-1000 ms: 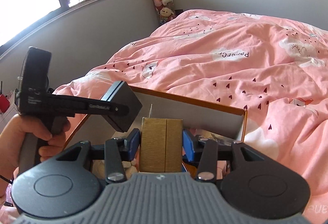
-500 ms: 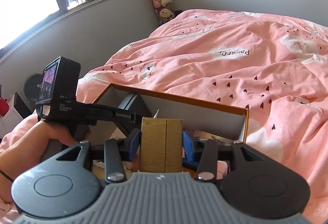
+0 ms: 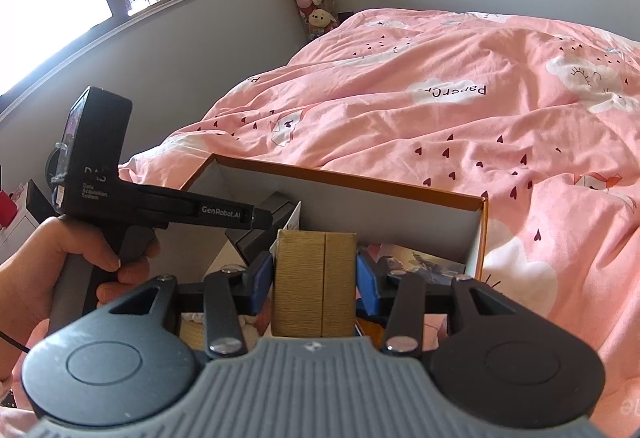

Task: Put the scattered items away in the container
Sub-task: 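Lower the dark lid into the shoebox with the left gripper and release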

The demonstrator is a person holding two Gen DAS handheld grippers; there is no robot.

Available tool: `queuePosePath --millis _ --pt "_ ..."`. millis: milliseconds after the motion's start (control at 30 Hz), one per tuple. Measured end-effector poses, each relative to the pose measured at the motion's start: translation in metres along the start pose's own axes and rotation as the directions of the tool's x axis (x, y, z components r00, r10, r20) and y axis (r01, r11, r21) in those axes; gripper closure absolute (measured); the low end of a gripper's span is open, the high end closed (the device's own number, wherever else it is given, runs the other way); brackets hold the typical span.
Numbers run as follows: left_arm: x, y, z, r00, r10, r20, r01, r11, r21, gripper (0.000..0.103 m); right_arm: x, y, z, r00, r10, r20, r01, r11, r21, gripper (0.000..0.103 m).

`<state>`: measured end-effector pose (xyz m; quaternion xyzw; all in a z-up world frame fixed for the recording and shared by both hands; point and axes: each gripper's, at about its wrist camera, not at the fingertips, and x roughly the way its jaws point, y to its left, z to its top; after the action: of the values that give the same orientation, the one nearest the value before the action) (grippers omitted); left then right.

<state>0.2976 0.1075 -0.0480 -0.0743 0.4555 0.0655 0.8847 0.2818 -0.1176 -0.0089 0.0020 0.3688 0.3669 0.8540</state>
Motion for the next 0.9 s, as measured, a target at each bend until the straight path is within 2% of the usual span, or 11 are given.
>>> queuePosePath --millis 33,67,167,233,400,500,600,667,700,767,900 --pt "-0.001 -0.001 0.001 1.0 0.005 0.001 -0.005 1.0 0.017 0.054 0.0 0.0 0.0 1.0 0.0 0.001 0.0 1.0 -0.001 0.055" --pt "-0.002 -0.002 0.002 1.0 0.008 0.004 -0.008 1.0 0.029 0.061 0.0 0.0 0.0 1.0 0.001 0.0 -0.001 1.0 -0.002 0.055" --pt "-0.006 -0.006 0.004 1.0 -0.015 0.025 0.013 0.997 0.072 0.062 -0.002 0.001 -0.001 1.0 -0.001 -0.006 0.001 1.0 -0.015 0.055" --pt "-0.009 -0.012 0.004 0.999 -0.016 0.042 0.01 0.991 0.137 0.064 -0.003 0.0 -0.001 1.0 -0.008 -0.004 0.008 1.0 -0.021 0.055" --pt "-0.005 -0.025 -0.002 1.0 -0.025 0.01 0.02 0.95 0.313 0.065 -0.009 -0.003 -0.003 1.0 -0.017 0.003 0.017 1.0 -0.01 0.055" --pt "0.002 -0.03 -0.007 1.0 0.017 0.008 -0.019 0.927 0.374 0.065 -0.01 -0.004 -0.004 1.0 -0.018 0.003 0.018 1.0 -0.005 0.055" --pt "0.007 -0.027 -0.009 0.999 0.038 0.007 -0.038 0.928 0.372 0.068 -0.011 -0.003 -0.004 1.0 -0.019 0.002 0.019 1.0 -0.01 0.055" --pt "0.006 -0.021 -0.006 1.0 0.025 0.002 -0.025 0.943 0.331 0.071 -0.011 -0.003 -0.004 1.0 -0.021 0.004 0.021 1.0 -0.013 0.055" --pt "0.004 -0.018 -0.005 1.0 0.013 -0.002 -0.012 0.951 0.308 0.082 -0.011 -0.003 -0.004 1.0 -0.022 0.005 0.022 1.0 -0.013 0.055" --pt "0.003 -0.01 0.0 1.0 0.001 -0.019 0.004 0.97 0.243 0.096 -0.011 -0.003 -0.004 1.0 -0.022 0.005 0.022 1.0 -0.011 0.055" --pt "0.003 -0.002 0.001 0.998 0.066 0.004 -0.066 0.971 0.23 0.096 -0.009 -0.001 -0.003 1.0 -0.018 0.006 0.018 1.0 -0.015 0.055"
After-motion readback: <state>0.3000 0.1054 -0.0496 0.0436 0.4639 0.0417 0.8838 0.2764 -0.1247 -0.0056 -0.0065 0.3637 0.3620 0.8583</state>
